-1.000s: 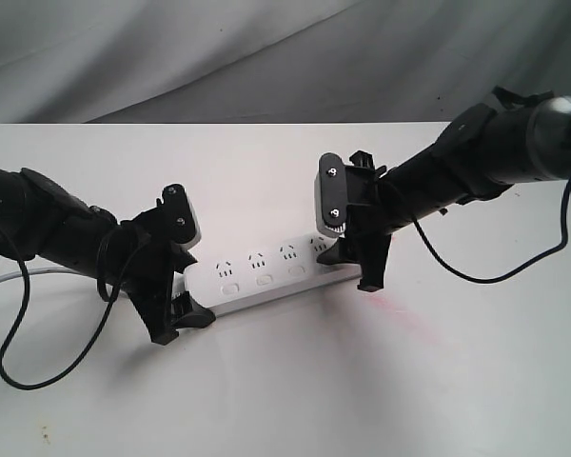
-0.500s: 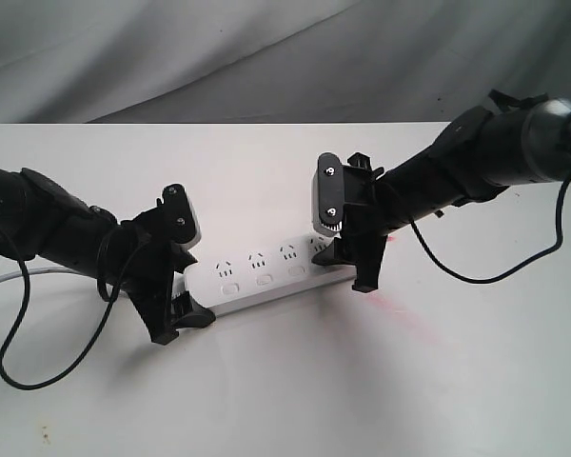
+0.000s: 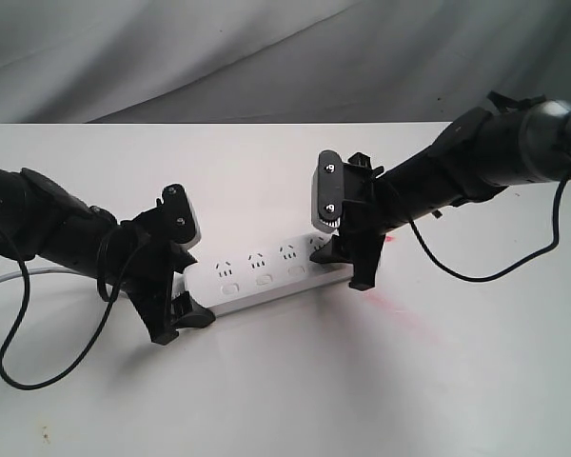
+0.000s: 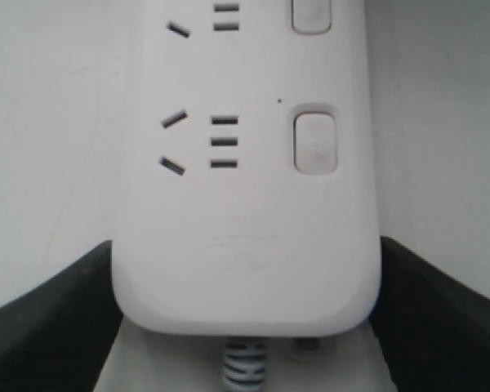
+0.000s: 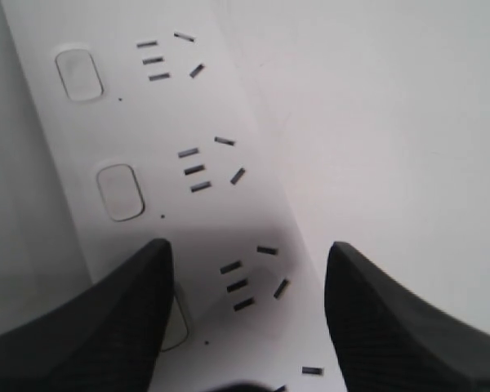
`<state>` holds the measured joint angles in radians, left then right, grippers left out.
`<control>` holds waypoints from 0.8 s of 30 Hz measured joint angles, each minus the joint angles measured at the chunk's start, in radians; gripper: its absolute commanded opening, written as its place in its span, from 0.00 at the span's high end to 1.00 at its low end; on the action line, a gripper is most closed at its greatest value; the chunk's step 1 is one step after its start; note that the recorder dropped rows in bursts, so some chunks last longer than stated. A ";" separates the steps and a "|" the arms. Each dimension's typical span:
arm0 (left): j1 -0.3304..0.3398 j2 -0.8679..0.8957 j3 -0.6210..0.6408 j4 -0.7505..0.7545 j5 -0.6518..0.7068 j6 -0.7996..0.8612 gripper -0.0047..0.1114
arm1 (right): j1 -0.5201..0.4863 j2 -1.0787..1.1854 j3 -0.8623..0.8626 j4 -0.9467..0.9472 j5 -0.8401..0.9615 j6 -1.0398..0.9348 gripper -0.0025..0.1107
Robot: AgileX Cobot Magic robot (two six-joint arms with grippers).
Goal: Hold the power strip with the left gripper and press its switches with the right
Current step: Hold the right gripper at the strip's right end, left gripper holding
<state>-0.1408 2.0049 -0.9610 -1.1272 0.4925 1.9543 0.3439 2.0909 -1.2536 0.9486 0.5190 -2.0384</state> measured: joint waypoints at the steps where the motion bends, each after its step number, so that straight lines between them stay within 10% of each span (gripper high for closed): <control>1: 0.000 0.000 0.000 0.000 0.000 0.000 0.38 | -0.002 0.000 -0.002 -0.009 0.000 0.002 0.51; 24: 0.000 0.000 0.000 0.000 -0.002 0.000 0.38 | -0.006 0.000 -0.006 -0.077 0.002 0.024 0.51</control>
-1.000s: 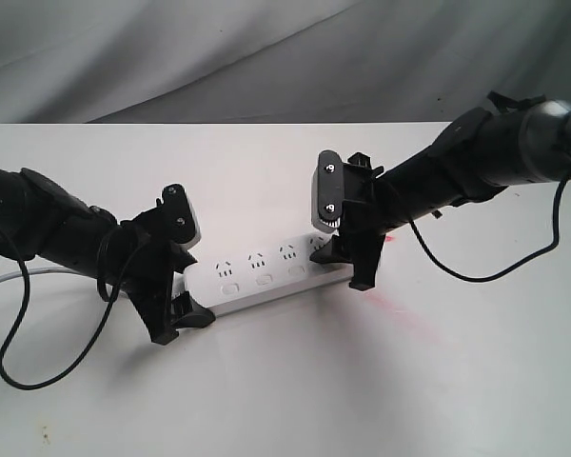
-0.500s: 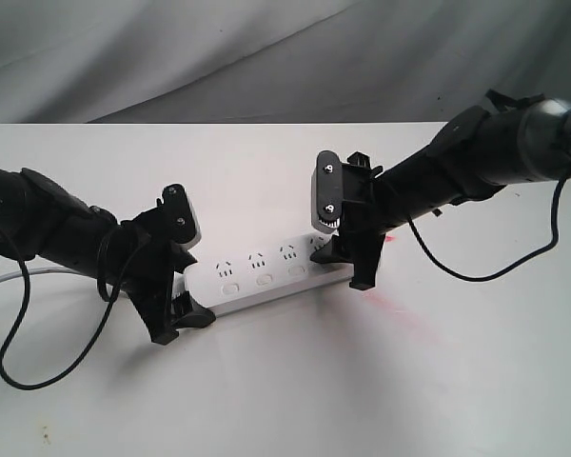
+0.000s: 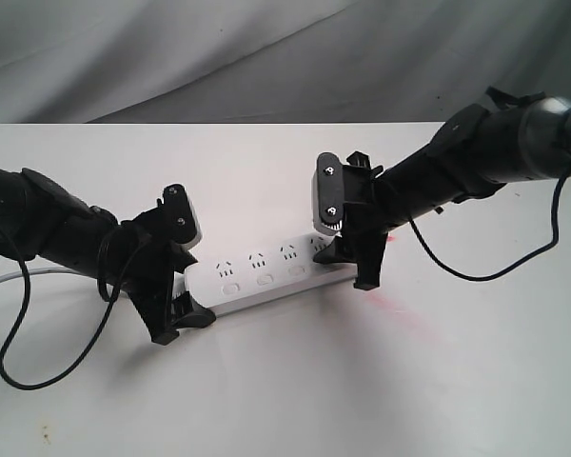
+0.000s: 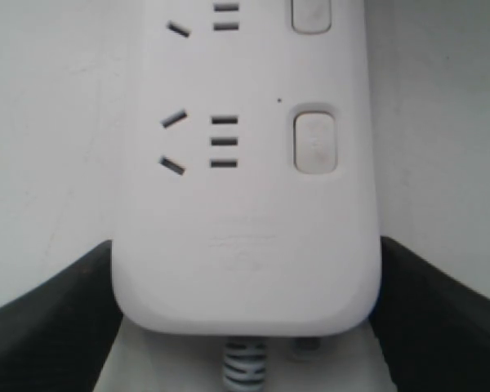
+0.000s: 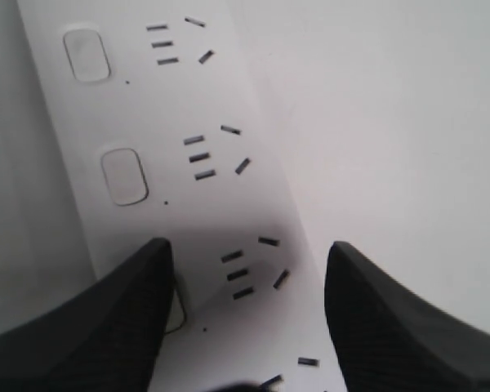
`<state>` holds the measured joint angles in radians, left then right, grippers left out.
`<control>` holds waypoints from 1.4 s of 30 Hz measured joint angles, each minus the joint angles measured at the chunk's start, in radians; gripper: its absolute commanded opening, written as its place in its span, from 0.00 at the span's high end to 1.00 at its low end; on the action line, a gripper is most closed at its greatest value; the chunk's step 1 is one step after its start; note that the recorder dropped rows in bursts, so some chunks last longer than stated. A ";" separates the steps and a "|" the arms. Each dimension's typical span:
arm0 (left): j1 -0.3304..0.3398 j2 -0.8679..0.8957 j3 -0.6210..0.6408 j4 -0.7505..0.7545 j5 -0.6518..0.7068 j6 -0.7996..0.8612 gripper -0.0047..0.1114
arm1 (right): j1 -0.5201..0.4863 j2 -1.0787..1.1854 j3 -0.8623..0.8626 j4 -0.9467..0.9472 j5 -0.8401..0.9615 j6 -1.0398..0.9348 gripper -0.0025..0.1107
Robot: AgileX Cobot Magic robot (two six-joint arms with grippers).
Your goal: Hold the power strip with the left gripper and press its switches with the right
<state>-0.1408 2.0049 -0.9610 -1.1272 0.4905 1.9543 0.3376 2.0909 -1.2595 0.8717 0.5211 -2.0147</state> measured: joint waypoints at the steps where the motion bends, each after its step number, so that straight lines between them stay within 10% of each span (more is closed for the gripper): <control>1: 0.000 0.000 0.000 0.000 0.000 0.000 0.38 | -0.002 0.000 0.000 -0.005 0.000 0.000 0.51; 42: 0.000 0.000 0.000 -0.002 0.000 0.000 0.38 | -0.086 -0.121 0.012 -0.057 0.037 0.071 0.51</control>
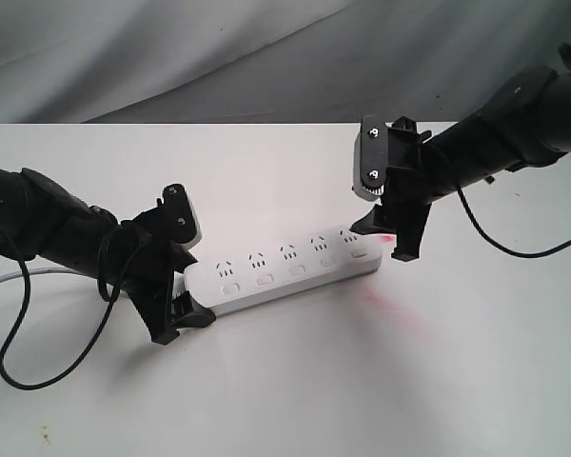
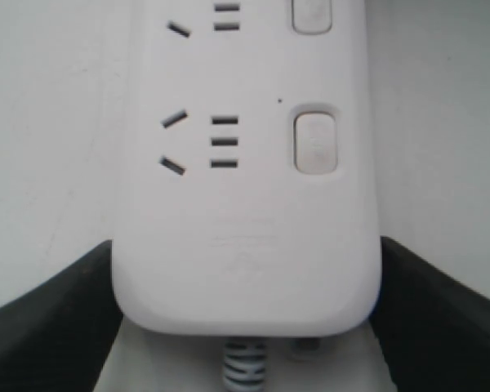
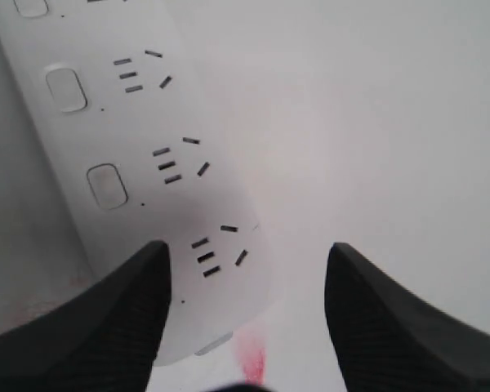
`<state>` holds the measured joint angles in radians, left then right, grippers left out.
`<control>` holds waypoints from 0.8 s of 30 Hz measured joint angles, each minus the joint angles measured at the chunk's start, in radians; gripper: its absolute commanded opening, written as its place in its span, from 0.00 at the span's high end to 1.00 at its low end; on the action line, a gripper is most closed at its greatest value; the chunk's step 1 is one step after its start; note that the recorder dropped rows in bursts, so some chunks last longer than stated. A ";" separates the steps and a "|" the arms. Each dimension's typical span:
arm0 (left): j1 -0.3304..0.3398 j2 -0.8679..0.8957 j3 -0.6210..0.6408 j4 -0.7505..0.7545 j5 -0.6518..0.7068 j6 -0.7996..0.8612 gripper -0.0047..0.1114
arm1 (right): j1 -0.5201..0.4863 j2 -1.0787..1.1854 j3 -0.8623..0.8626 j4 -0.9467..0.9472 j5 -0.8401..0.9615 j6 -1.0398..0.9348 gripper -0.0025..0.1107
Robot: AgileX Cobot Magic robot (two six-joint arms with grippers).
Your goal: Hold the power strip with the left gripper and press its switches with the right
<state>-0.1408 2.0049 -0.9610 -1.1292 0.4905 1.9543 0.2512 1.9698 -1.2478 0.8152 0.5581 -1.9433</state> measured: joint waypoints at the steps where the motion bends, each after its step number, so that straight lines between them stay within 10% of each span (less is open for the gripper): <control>1: 0.000 0.000 0.000 0.000 0.000 0.000 0.38 | 0.000 0.009 0.000 0.000 0.002 0.000 0.51; 24: 0.000 0.000 0.000 0.000 0.000 0.000 0.38 | 0.000 0.074 0.000 0.002 -0.033 -0.006 0.51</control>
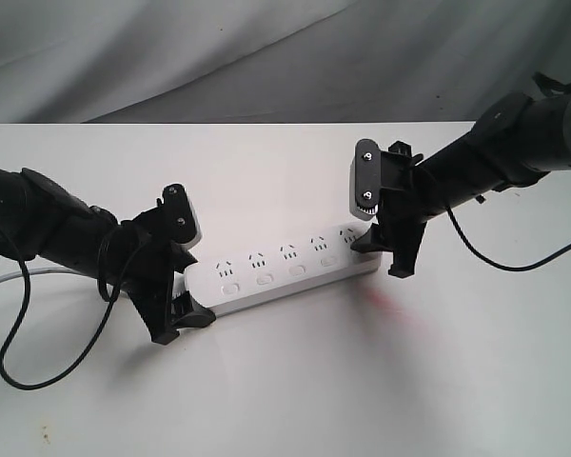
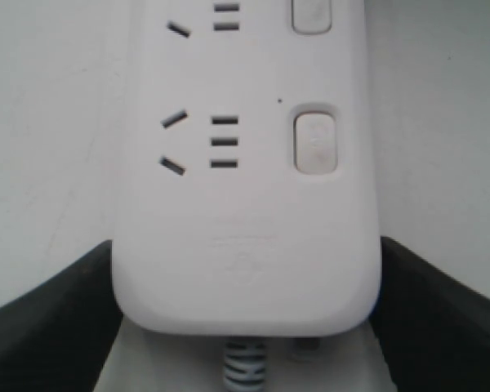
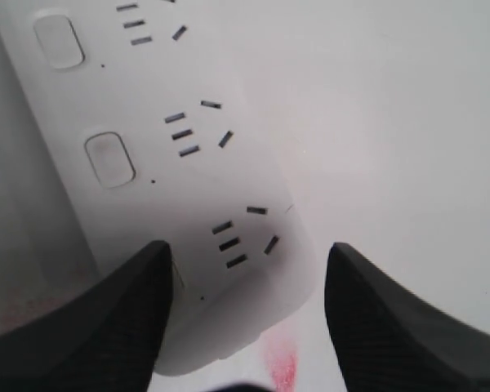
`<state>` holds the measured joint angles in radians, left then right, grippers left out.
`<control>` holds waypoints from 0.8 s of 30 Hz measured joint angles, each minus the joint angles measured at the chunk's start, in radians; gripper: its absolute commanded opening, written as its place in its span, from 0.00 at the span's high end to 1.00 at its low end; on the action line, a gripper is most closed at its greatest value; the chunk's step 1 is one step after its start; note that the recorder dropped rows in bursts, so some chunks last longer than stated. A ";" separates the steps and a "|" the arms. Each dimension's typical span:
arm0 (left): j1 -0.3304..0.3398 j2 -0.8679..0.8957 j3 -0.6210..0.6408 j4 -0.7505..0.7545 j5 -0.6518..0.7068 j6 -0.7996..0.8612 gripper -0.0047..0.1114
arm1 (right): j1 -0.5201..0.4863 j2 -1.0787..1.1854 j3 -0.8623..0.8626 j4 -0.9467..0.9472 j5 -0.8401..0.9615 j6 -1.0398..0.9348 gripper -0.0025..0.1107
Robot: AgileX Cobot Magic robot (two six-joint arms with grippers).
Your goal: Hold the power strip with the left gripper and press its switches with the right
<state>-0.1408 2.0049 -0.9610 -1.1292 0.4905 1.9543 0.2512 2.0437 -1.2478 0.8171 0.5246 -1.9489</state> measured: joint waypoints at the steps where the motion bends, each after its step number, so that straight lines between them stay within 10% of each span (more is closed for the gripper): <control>1: 0.000 0.000 0.000 0.000 0.000 0.000 0.38 | 0.000 0.000 0.000 0.000 0.000 0.000 0.51; 24: 0.000 0.000 0.000 0.000 0.000 0.000 0.38 | 0.000 0.031 -0.004 0.031 -0.008 0.005 0.51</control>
<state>-0.1408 2.0049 -0.9610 -1.1292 0.4905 1.9543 0.2512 2.0752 -1.2515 0.8480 0.5161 -1.9438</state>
